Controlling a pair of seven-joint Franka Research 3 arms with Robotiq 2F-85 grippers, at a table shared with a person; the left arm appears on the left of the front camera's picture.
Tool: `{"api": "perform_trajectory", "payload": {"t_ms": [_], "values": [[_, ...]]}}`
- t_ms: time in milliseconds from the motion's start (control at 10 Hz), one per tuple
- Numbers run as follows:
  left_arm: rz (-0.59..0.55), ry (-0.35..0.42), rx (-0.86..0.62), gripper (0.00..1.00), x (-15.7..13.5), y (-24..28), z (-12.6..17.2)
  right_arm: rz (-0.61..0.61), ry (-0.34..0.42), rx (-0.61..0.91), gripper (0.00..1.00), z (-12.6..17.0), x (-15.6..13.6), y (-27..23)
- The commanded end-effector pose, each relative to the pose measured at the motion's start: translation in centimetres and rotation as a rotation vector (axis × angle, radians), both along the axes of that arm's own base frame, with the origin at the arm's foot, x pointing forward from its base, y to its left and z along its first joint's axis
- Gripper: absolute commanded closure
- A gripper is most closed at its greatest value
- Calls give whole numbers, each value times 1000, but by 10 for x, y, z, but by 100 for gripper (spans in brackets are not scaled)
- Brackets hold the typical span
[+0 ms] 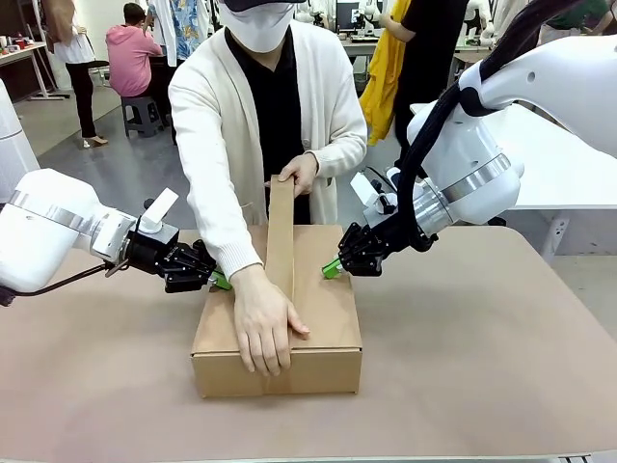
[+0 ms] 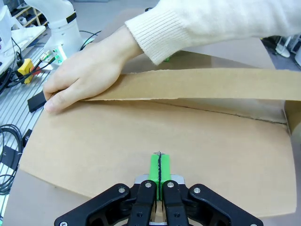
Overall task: Wrap the clocks to prevent damage.
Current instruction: After the human seals the box with tape, release both hands from the side flaps of the Package Box.
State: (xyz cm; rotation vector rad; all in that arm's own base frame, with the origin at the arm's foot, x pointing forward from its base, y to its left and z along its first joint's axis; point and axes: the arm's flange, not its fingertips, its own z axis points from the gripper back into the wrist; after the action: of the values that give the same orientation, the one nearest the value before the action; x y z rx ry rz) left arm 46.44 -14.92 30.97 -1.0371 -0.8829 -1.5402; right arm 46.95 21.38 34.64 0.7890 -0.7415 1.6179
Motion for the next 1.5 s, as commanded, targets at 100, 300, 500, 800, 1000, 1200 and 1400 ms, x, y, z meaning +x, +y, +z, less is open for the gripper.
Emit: {"api": "perform_trajectory", "payload": {"t_ms": [100, 300, 500, 800, 1000, 1200, 1400], "values": [[8, -4, 13, 99, 0, 1, -5, -2, -3, -6, 99, -4, 0, -1], [8, -4, 13, 99, 0, 1, -5, -2, -3, -6, 99, -4, 0, -1], [8, -4, 13, 99, 0, 1, -5, -2, -3, -6, 99, -4, 0, -1], [8, -4, 13, 99, 0, 1, -5, -2, -3, -6, 99, -4, 0, -1], [8, -4, 13, 99, 0, 1, -5, -2, -3, -6, 99, -4, 0, -1], [8, -4, 13, 99, 0, 1, -5, -2, -3, -6, 99, -4, 0, -1], [8, -4, 13, 99, 0, 1, -5, -2, -3, -6, 99, -4, 0, -1]]}}
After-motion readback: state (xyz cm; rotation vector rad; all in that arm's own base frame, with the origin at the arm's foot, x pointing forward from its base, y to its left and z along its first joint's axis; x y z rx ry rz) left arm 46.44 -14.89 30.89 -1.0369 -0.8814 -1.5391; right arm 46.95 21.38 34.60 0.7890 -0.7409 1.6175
